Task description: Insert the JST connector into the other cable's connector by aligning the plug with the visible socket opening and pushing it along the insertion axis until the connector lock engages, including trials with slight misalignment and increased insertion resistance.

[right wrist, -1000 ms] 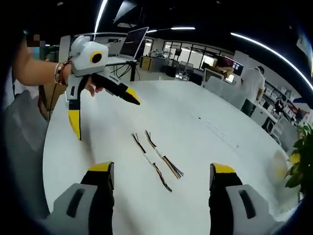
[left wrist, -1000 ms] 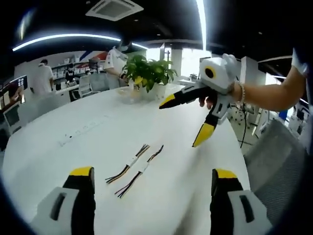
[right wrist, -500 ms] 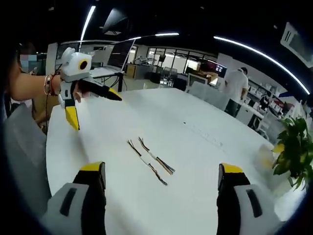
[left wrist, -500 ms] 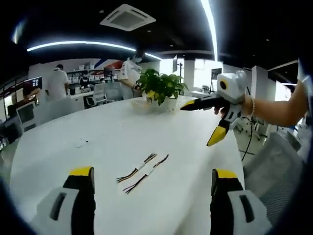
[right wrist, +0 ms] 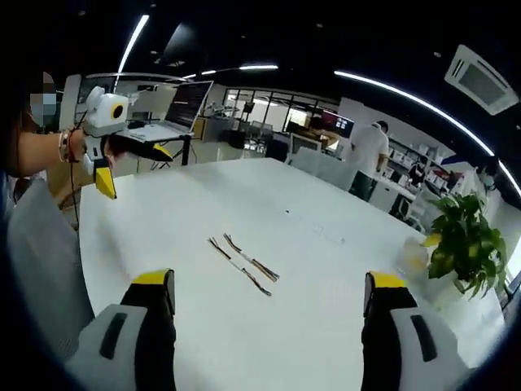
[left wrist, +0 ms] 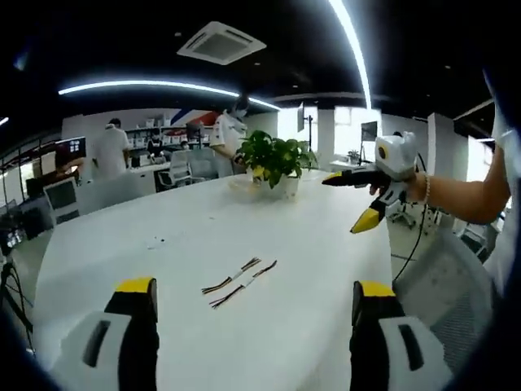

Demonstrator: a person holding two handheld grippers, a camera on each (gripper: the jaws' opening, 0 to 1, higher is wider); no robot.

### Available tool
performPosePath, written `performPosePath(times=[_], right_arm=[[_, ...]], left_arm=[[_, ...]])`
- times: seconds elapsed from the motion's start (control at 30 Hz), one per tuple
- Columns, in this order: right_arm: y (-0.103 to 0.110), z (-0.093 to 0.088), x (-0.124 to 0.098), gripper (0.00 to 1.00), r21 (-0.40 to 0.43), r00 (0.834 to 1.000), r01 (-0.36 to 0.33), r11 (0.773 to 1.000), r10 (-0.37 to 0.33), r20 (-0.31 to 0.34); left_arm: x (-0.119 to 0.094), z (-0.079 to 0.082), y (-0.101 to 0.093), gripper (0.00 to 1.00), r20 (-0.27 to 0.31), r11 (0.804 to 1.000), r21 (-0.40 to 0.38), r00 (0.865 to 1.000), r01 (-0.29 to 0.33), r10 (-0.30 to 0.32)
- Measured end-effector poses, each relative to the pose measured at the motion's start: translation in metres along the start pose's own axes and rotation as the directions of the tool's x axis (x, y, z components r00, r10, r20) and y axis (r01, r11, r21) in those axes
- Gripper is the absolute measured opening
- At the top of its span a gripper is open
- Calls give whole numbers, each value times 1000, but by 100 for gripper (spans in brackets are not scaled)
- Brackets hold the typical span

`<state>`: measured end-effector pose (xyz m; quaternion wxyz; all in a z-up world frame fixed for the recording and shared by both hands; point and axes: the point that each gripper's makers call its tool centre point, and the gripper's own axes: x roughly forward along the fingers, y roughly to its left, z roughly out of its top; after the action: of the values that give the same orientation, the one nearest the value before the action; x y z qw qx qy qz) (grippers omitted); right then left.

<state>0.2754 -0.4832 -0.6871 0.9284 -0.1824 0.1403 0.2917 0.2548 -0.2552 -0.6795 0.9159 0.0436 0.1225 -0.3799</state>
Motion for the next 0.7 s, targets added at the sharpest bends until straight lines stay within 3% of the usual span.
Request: performPosePath(times=[0.07,0.23,0.4,0.47,0.53,0.63,0.7], right_arm=[[-1,-4,-7,97,-3,1000,27,1000,-27,8],[3,-12,-22,97,22,999,39,999,-39,2],[9,-20,-39,95,6,996,84,996,-84,0],[10,-24,-47,92,-57,993,117,991,-117,8],[13,-29,-51,95,-27,993,122,992,-122,-3],[19,-38,-55,99,96,995,100,990,-100,-6],[18,-43,-57,97,88,993,120,989,-119,-16]], left_arm=[[-9,4,-4,99,32,1000,-11,999,-8,8],[-27,-1,-7,99,35,997,30,997,-66,65],[-52,-6,-13,99,70,994,2,991,-114,113],[-62,-20,-13,99,41,990,-15,990,-138,138],[-71,-33,-17,99,16,988,-44,988,-150,150],[-81,-50,-21,99,-16,986,-55,988,-157,157],[-87,-66,-20,99,-76,982,-78,983,-174,169]])
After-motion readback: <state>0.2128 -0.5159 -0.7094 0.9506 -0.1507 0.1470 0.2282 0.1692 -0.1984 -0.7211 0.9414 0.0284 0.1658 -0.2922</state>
